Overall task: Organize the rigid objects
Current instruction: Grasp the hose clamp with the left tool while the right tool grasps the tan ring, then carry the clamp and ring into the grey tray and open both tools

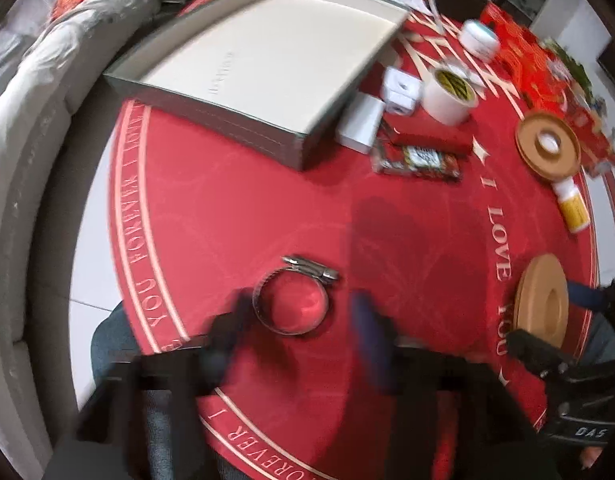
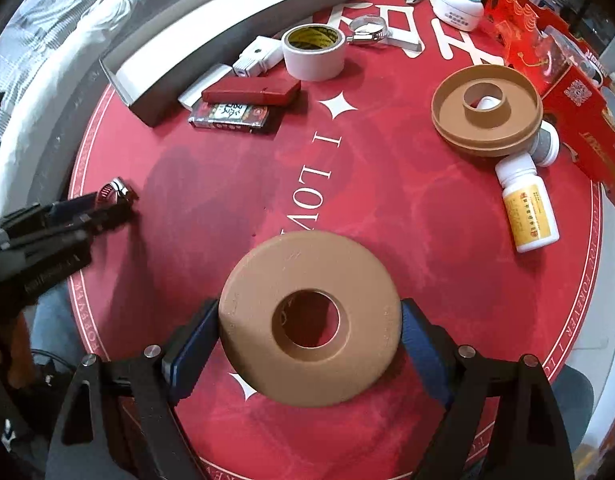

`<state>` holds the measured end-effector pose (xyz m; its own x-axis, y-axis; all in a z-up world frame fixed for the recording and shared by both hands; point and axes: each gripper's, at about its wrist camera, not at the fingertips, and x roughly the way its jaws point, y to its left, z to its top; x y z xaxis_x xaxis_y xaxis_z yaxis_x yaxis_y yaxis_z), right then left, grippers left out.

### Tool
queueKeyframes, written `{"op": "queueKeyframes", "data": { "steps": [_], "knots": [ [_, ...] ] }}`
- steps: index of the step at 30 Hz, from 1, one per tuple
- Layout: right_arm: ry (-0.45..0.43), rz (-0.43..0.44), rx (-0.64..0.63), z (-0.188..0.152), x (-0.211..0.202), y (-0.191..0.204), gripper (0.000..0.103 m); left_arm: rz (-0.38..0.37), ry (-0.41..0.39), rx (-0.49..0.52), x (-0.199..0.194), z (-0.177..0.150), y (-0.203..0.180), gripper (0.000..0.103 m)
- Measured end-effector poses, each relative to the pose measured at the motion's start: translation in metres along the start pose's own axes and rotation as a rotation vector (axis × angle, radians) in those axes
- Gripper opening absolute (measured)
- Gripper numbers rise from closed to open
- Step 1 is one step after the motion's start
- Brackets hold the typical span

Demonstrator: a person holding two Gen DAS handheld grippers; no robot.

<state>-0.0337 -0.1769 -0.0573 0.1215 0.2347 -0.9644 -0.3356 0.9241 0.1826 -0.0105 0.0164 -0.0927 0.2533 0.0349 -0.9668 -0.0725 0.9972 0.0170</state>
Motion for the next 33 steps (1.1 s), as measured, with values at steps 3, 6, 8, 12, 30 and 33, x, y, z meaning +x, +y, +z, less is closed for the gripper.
{"op": "queueKeyframes", "data": {
  "steps": [3, 6, 8, 12, 30, 33],
  "knots": [
    [0.001, 0.018, 0.013, 0.003, 0.000, -0.004, 0.088, 0.032, 0.030, -0.001, 0.011, 0.000, -0.002, 0.103],
    [-0.001, 0.023, 0.019, 0.005, -0.001, -0.008, 0.088, 0.029, 0.021, -0.001, 0.010, 0.003, 0.000, 0.103],
    [-0.001, 0.025, 0.022, 0.008, -0.001, -0.008, 0.088, 0.027, 0.018, 0.000, 0.009, 0.004, 0.000, 0.102],
    [-0.021, 0.024, 0.027, -0.003, -0.009, -0.004, 0.088, 0.022, -0.018, 0.013, -0.004, 0.004, -0.004, 0.073],
    [-0.236, 0.072, 0.056, 0.033, -0.087, -0.006, 0.088, -0.137, -0.260, -0.094, -0.118, 0.038, 0.021, 0.037],
    [-0.299, 0.094, 0.059, 0.050, -0.111, -0.001, 0.088, -0.142, -0.324, -0.114, -0.145, 0.058, 0.022, 0.037]
  ]
}}
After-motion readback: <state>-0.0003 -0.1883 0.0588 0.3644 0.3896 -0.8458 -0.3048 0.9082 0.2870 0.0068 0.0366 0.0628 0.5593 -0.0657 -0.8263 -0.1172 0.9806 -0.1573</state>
